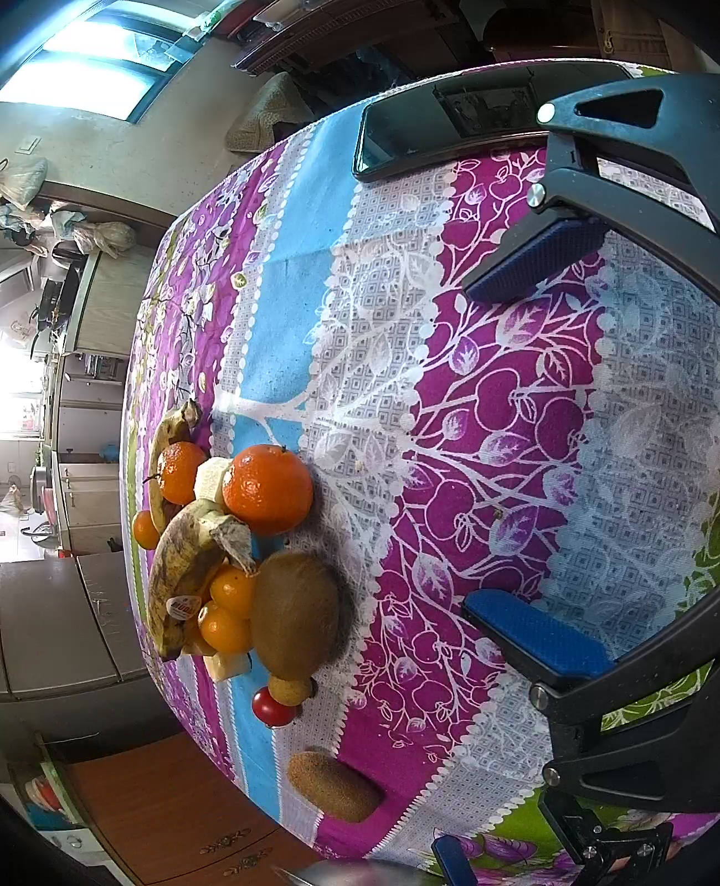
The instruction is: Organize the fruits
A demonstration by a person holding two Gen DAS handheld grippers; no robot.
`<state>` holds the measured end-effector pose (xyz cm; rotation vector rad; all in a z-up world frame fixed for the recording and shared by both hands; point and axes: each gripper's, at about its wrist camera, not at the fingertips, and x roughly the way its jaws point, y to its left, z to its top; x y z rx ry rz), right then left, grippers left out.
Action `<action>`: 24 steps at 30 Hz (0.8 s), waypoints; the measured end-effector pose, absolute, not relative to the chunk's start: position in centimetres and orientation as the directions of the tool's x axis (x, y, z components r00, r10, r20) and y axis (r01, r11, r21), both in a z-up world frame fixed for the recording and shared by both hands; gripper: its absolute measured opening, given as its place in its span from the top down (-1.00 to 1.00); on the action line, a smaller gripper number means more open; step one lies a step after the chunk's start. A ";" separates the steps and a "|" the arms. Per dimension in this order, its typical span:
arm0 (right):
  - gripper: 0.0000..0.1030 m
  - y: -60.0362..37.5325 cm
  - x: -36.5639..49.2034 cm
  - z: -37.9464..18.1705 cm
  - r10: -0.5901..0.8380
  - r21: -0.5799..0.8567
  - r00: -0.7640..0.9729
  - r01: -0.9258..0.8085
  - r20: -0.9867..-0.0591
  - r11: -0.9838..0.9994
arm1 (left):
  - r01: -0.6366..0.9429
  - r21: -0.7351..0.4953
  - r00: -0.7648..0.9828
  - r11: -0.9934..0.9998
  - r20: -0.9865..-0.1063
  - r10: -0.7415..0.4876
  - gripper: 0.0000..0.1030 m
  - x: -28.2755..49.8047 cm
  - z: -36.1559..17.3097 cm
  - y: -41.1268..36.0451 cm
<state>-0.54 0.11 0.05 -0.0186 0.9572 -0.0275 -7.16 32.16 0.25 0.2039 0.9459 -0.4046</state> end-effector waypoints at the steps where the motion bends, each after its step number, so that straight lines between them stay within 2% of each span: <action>1: -1.00 0.1 -0.5 0.1 -0.032 -0.028 0.575 0.015 -0.817 0.999 | 0.426 -0.005 0.515 0.905 -0.821 -0.248 -1.00 -7.2 0.2 32.2; 7: -1.00 0.1 -0.5 0.1 -0.032 -0.028 0.575 0.015 -0.817 0.999 | 0.422 -0.009 0.523 0.907 -0.814 -0.251 -0.95 -7.5 0.3 32.5; 8: -1.00 0.1 -0.5 0.1 -0.032 -0.028 0.575 0.015 -0.818 0.999 | 0.407 -0.007 0.544 0.914 -0.801 -0.248 -0.73 -7.5 0.6 32.8; 10: -1.00 0.1 -0.5 0.1 -0.032 -0.028 0.576 0.015 -0.817 0.999 | 0.379 0.030 0.584 0.925 -0.783 -0.214 -0.54 -7.4 1.2 32.8; 16: -1.00 0.1 -0.5 0.1 -0.032 -0.028 0.575 0.015 -0.817 0.999 | 0.336 -0.016 0.663 0.942 -0.706 -0.249 -0.57 -5.2 4.2 32.9; 18: -1.00 0.1 -0.5 0.1 -0.032 -0.028 0.576 0.015 -0.817 0.999 | 0.336 -0.015 0.666 0.942 -0.703 -0.249 -0.57 -4.1 4.6 32.4; 24: -1.00 0.1 -0.5 0.1 -0.032 -0.028 0.575 0.016 -0.817 0.999 | 0.245 0.038 0.660 0.969 -0.738 -0.138 -0.53 -0.1 2.8 32.7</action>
